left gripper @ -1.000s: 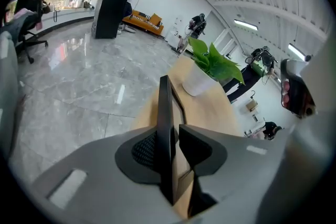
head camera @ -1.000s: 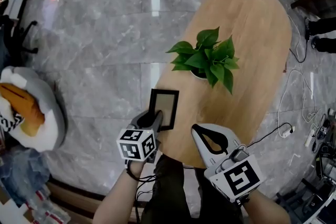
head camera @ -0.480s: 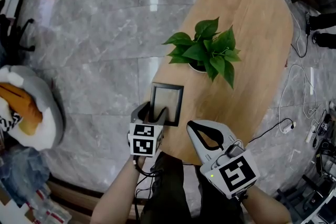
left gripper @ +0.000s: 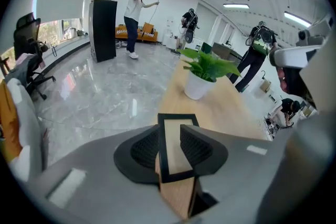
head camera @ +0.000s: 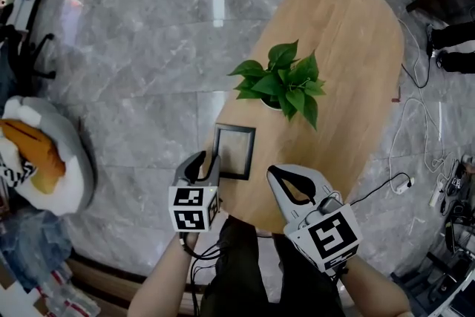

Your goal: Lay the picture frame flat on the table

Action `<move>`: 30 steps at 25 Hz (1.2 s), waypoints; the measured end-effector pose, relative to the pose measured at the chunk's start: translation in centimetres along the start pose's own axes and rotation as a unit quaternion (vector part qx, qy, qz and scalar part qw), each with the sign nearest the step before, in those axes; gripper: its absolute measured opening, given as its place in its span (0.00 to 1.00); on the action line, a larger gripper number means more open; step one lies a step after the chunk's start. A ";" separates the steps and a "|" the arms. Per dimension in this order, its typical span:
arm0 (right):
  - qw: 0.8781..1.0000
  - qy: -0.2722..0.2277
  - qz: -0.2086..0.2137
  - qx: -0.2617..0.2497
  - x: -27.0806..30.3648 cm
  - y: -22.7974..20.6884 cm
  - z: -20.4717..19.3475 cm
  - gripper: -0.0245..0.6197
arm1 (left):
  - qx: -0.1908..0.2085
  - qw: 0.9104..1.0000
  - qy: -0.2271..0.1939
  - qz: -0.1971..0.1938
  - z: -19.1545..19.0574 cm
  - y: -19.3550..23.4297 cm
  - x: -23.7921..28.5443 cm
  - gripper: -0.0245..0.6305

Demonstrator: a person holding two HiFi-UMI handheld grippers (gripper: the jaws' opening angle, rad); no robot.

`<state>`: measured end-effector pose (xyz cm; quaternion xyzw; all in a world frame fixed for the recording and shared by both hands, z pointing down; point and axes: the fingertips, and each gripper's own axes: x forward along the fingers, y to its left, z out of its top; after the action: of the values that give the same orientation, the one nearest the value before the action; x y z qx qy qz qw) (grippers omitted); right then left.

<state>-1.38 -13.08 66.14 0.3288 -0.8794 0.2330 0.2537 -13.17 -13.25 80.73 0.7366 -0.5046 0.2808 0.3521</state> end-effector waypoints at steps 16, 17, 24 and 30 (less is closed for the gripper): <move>0.996 -0.063 -0.028 -0.050 -9.8 2.2 12.1 0.04 | 0.068 0.991 -0.113 0.011 12.9 -4.9 -14.6 0.10; 0.996 -0.067 -0.029 -0.055 -10.5 2.5 12.9 0.04 | 0.073 0.990 -0.121 0.010 13.8 -5.3 -15.6 0.09; 0.988 -0.113 -0.059 -0.083 -15.6 3.3 19.2 0.04 | 0.120 0.977 -0.177 0.009 19.2 -7.6 -22.4 0.07; 0.978 -0.155 -0.077 -0.120 -20.8 4.7 24.8 0.04 | 0.157 0.961 -0.226 0.008 23.6 -9.8 -28.6 0.07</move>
<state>1.74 -14.66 33.64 0.3949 -0.9016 0.0520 0.1689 -12.05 -14.21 42.38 0.8228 -0.5265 0.1859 0.1063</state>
